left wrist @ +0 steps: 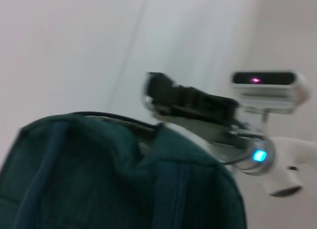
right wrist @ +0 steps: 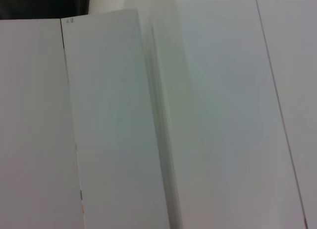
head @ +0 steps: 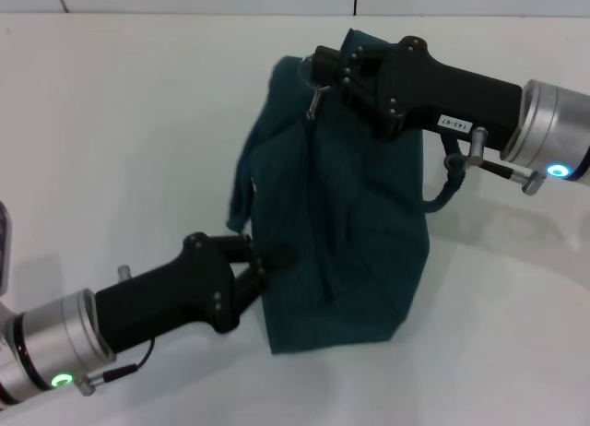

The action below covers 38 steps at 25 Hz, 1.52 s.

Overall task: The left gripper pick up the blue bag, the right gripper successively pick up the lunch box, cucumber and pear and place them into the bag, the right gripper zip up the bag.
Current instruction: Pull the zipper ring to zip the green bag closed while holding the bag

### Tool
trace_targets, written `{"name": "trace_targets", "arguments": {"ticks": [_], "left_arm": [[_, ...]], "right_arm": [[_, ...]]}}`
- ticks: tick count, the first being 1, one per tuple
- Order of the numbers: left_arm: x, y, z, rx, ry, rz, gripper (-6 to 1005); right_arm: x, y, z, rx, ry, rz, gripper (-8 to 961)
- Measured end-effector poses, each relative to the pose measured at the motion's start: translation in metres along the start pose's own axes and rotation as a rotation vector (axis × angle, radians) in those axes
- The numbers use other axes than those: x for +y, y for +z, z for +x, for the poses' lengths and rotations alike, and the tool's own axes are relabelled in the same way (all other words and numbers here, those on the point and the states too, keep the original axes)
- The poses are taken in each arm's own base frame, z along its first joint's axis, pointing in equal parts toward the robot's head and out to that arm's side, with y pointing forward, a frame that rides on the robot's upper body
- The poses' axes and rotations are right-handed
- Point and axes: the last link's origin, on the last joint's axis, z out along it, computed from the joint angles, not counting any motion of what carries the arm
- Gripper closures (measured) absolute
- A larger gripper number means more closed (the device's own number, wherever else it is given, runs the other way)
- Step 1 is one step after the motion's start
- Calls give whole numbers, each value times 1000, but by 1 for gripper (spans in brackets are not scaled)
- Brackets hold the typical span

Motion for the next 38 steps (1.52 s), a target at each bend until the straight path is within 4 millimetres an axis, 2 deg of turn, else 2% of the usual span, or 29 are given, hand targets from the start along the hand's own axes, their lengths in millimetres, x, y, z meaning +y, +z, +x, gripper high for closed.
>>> {"name": "trace_targets", "arguments": {"ticks": [12,23,31,38], "left_arm": [[-24,-3,2,50,-104,180,926],[-20,1,-3,-1,-74,141,523],[-17,2,-5,-34,-64,104,877],[-16,3,-6,-45,-59,90,904]], "right_arm": [[4,-2,0,-13,5,-15,944],[2,-2,0,-12,5,-5,944],[-2,-6,-2,-19,5,15,944],[-6,-9,-1,-18,11,37,944]]}}
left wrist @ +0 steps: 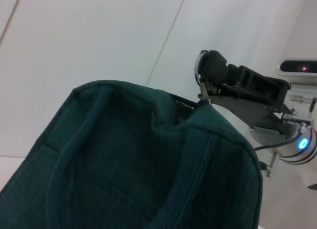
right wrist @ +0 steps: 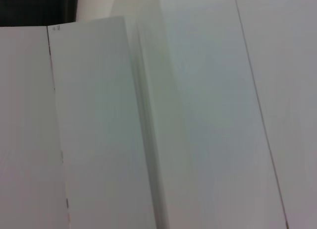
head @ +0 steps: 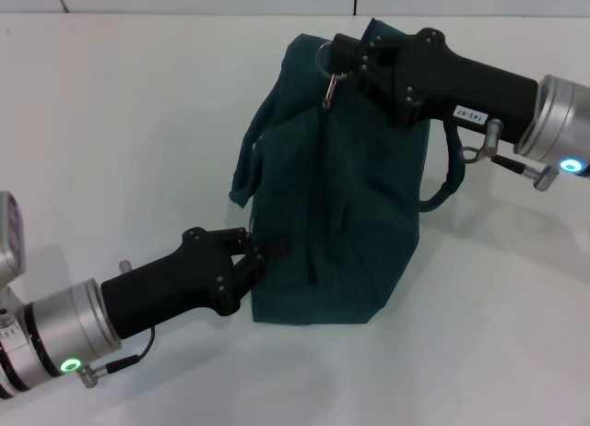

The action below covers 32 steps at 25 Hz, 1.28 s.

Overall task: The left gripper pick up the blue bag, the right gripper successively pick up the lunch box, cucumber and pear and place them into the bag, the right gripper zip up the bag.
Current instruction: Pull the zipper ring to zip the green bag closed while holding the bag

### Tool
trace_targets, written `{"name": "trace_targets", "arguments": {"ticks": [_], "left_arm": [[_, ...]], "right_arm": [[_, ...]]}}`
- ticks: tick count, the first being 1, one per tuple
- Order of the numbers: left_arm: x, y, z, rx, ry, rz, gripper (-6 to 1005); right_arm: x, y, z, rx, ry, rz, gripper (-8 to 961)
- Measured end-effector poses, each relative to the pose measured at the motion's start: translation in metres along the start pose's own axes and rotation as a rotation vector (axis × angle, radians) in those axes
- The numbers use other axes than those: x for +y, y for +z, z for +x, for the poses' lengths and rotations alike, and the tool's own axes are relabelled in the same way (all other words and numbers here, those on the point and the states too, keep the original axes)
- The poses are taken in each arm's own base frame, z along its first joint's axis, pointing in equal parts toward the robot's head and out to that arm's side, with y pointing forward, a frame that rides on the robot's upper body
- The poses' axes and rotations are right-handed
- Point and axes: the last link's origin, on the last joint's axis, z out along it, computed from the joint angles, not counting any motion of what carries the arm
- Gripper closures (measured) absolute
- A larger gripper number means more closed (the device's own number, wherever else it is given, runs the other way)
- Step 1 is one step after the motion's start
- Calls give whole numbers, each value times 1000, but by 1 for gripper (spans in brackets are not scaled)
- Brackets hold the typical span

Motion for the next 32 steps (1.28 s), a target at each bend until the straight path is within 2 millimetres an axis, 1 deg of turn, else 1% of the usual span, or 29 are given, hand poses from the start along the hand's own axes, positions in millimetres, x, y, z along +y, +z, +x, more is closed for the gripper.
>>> {"name": "trace_targets", "arguments": {"ticks": [10,15,26,32], "left_arm": [[6,-1,0,4,33,-41,931],[10,-2,1,19,54,-60,932],[10,0,2,21,65,-66,932],[12,-3,2,27,66,-69,931]], "right_arm": [[-2,0,-2,-4,-3,9,944],[-7,2,-1,11,-8,31,944],[-16,8,4,56,-1,72,944],[-17,9,5,62,-1,80,944]]}}
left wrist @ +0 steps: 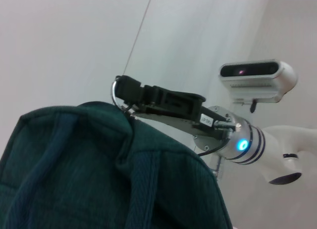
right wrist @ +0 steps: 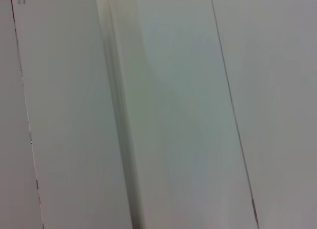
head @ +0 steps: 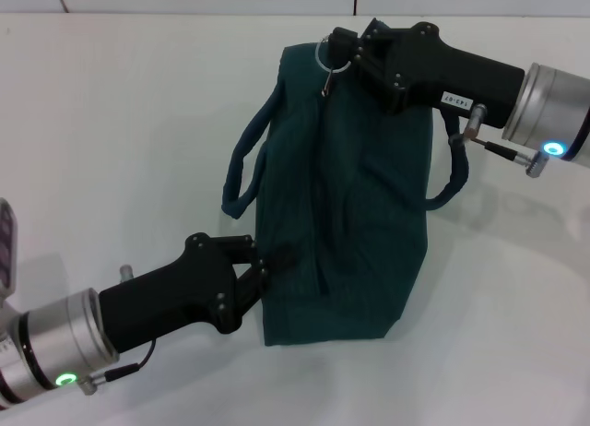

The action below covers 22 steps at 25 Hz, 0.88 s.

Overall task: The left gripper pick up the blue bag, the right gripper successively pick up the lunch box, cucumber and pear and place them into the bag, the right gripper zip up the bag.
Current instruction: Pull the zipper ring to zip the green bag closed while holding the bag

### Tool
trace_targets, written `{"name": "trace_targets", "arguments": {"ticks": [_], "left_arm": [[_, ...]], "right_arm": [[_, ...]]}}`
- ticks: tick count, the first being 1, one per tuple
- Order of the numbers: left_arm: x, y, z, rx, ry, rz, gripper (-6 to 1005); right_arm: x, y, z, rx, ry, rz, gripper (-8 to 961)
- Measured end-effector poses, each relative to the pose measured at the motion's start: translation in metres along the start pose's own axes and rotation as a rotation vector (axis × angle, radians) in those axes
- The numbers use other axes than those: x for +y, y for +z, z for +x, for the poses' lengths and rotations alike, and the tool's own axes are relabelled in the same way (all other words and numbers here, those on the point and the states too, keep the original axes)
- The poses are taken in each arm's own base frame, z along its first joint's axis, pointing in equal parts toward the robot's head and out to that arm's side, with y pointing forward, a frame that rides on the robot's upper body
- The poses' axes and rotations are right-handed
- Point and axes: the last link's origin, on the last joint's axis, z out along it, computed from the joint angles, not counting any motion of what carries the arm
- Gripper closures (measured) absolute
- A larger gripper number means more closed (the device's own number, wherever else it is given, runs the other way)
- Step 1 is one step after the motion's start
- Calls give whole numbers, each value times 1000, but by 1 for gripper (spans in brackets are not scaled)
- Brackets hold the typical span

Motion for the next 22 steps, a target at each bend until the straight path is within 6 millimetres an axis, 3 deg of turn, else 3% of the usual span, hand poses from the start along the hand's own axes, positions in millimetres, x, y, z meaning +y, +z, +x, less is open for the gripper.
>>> {"name": "trace_targets", "arguments": {"ticks": [22], "left_arm": [[11,-1,-4,-17,21,-62,931]], "right_arm": [[2,1,-2,-13,-9,-8,943]]}}
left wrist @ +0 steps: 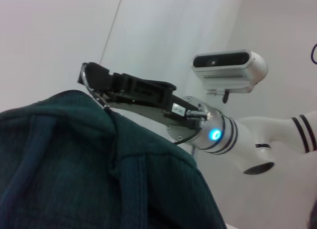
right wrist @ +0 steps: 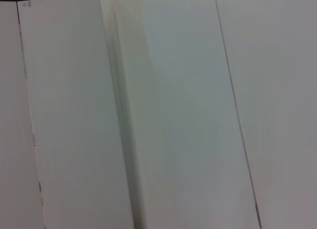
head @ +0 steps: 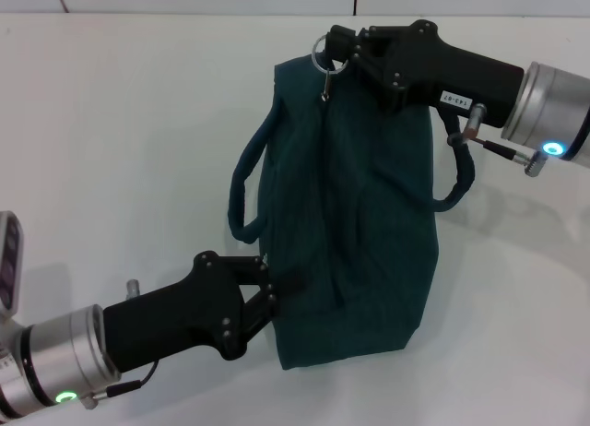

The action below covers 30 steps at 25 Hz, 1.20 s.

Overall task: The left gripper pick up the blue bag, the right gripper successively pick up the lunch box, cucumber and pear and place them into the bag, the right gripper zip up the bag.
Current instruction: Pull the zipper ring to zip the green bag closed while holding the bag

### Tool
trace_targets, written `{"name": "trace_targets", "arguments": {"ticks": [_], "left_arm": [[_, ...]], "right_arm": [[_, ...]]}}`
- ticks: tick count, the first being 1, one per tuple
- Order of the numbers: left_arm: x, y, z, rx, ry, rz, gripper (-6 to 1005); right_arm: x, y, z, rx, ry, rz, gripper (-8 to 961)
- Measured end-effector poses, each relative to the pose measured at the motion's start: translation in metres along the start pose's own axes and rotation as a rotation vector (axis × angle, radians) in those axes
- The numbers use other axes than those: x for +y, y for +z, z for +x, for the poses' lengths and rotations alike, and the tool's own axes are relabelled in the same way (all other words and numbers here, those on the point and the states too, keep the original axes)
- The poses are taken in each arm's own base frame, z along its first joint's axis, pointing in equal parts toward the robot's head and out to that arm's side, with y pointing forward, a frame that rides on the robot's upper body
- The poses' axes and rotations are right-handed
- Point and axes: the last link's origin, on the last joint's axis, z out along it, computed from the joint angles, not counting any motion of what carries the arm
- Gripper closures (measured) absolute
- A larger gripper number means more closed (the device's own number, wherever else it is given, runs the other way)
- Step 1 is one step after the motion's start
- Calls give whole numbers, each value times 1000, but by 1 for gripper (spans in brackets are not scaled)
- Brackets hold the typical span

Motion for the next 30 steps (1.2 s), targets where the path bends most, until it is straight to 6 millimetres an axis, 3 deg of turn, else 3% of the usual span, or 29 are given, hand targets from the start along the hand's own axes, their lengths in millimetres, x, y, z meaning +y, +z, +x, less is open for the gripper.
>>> {"name": "trace_targets", "arguments": {"ticks": [10,15,21,26,29,30], "left_arm": [[-28,-21,6,160,-59,319,932],[-30,-27,6,194,-68,367,931],[-30,-29,5,193,-72,373,767],[-31,-33,6,203,-71,388,561],[-32,-35,8,219,-69,402,326],[-33,-36,10,229,-67,411,310]], "right_arm": [[8,-8,-1,-39,22,-34,944],[9,-12,2,-40,28,-28,945],[8,-12,1,-45,24,-27,945],[8,-13,0,-46,22,-28,945],[7,-12,0,-46,19,-27,945],[7,-12,0,-46,17,-27,945]]}}
